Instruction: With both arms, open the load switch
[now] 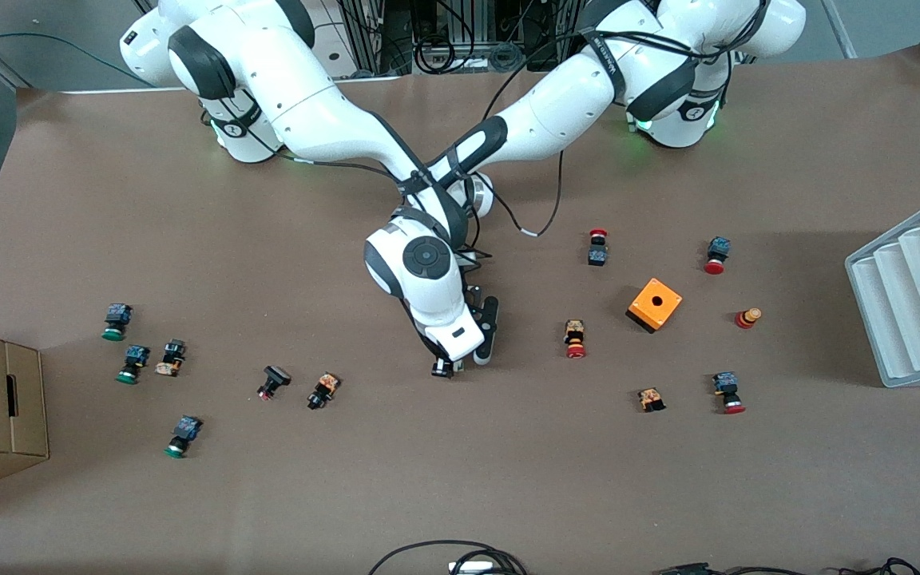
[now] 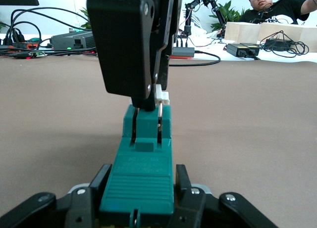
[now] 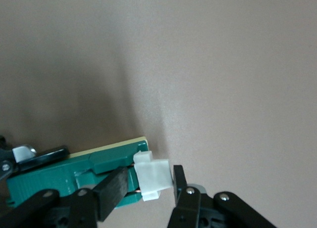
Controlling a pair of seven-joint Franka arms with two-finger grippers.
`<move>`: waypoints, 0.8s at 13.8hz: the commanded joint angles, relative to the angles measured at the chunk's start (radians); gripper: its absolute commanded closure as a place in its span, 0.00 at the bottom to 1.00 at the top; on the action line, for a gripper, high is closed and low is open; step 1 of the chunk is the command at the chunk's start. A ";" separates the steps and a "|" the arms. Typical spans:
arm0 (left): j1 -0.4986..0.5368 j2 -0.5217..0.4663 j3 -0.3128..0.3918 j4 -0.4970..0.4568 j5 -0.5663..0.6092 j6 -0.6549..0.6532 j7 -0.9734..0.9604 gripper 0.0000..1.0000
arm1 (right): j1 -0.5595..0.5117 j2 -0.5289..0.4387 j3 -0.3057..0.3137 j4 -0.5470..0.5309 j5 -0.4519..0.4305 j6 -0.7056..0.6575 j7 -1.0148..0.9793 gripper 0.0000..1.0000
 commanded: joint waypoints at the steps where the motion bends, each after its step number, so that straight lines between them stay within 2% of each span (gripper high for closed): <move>1: -0.010 0.052 0.003 0.028 0.003 0.038 -0.026 0.41 | 0.015 -0.040 0.001 -0.071 0.014 -0.015 -0.001 0.55; 11: -0.010 0.052 0.003 0.028 0.003 0.040 -0.026 0.41 | 0.015 -0.076 0.010 -0.111 -0.021 -0.015 0.002 0.58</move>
